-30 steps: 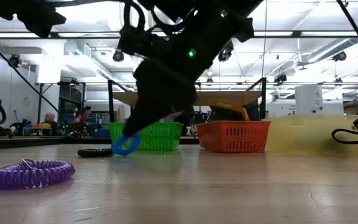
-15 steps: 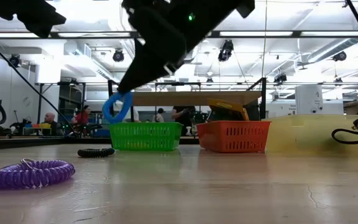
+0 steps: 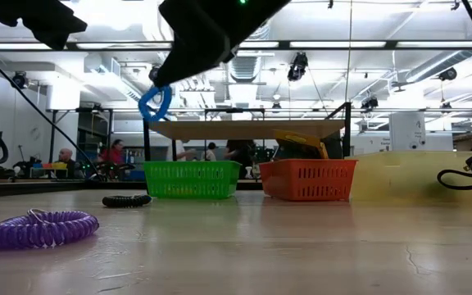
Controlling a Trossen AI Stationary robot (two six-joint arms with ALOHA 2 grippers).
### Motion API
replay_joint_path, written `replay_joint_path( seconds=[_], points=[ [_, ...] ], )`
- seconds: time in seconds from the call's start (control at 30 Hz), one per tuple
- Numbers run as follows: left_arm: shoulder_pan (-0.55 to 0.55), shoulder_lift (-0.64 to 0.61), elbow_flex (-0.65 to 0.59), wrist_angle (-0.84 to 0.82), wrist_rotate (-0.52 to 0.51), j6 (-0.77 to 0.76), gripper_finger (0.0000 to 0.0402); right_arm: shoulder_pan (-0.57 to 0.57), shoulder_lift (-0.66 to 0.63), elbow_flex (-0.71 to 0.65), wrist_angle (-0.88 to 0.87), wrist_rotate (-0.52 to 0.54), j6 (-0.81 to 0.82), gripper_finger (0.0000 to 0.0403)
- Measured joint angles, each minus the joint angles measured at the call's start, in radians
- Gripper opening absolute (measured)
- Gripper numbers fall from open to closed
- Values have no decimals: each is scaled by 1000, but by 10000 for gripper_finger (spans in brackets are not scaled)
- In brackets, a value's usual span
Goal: Pick & Place Office Desk Supplies
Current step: Put the blue spring rubber band into the green bin
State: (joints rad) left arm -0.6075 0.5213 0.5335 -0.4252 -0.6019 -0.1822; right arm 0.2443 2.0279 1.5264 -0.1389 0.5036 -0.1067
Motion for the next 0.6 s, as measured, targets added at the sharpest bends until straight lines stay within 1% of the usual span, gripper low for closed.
replay_joint_path(
  seconds=[0.13,0.3,0.37,0.5,0.6],
  points=[
    [0,0,0,0,0,0,141,0,-6,24,-3,73,-19,33],
    [0,0,0,0,0,0,141,-5,-30,41,-5,173,-3,33],
    [0,0,0,0,0,0,141,-18,-40,40,-7,180,37,33],
    [0,0,0,0,0,0,141,-66,-65,40,-63,176,172,33],
    [0,0,0,0,0,0,141,-112,-73,39,-108,140,216,33]
  ],
)
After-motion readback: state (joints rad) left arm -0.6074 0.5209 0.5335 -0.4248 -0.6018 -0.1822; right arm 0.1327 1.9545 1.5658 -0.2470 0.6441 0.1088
